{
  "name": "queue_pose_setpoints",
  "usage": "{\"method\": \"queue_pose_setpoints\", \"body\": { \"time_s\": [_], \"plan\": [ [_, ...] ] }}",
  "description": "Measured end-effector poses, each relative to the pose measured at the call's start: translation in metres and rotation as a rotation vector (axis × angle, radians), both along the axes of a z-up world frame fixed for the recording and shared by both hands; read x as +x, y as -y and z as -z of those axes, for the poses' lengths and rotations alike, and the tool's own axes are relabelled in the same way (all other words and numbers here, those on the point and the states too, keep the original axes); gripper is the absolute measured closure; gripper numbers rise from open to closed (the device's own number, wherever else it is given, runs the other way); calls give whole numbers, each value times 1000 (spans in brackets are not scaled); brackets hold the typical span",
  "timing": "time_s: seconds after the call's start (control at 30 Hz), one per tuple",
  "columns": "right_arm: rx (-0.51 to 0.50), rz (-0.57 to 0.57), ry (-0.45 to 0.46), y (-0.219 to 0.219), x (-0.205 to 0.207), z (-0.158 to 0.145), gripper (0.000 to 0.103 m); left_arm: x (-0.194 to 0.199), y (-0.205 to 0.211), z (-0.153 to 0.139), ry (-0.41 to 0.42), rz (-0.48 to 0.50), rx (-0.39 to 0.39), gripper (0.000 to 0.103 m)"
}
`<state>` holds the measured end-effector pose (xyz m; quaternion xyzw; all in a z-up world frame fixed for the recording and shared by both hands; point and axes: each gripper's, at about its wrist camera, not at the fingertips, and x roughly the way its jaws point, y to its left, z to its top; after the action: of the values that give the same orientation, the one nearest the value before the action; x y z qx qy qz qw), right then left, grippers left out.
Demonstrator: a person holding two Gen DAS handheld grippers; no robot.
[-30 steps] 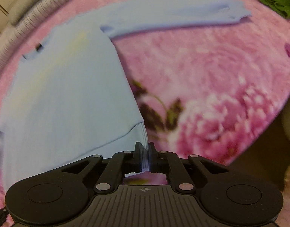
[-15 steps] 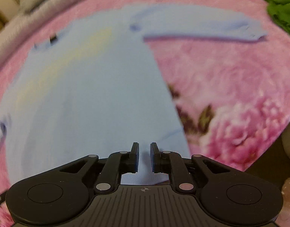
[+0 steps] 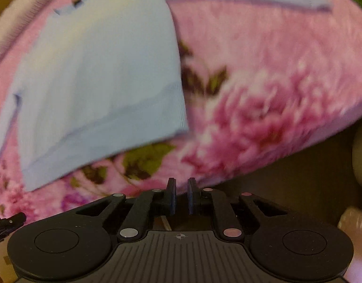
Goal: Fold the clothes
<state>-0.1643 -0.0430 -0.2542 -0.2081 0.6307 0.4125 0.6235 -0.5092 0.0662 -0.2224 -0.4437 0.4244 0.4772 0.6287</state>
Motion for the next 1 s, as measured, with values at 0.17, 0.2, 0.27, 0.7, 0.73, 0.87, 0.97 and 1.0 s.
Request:
{"method": "queue_pose_setpoints", "body": {
  "time_s": [0.17, 0.2, 0.27, 0.7, 0.73, 0.87, 0.97, 1.0],
  "plan": [
    [178, -73, 47, -10, 8, -99, 92, 37, 31, -78, 24, 27, 177, 75],
    [222, -97, 63, -11, 6, -116, 92, 43, 38, -94, 24, 29, 214, 75],
    [291, -150, 110, -13, -1, -143, 92, 53, 44, -115, 20, 29, 266, 74],
    [376, -400, 225, 21, -38, -170, 92, 68, 96, -165, -58, 25, 375, 73],
    [369, -407, 238, 23, -40, -169, 92, 69, 99, -164, -63, 31, 370, 73],
    [335, -403, 241, 30, -38, -167, 92, 72, 111, -161, -79, 51, 345, 73],
    [307, -385, 215, 34, -35, -168, 92, 74, 117, -159, -89, 72, 331, 73],
    [298, -381, 209, 35, -34, -168, 92, 75, 119, -158, -93, 79, 326, 73]
  ]
}}
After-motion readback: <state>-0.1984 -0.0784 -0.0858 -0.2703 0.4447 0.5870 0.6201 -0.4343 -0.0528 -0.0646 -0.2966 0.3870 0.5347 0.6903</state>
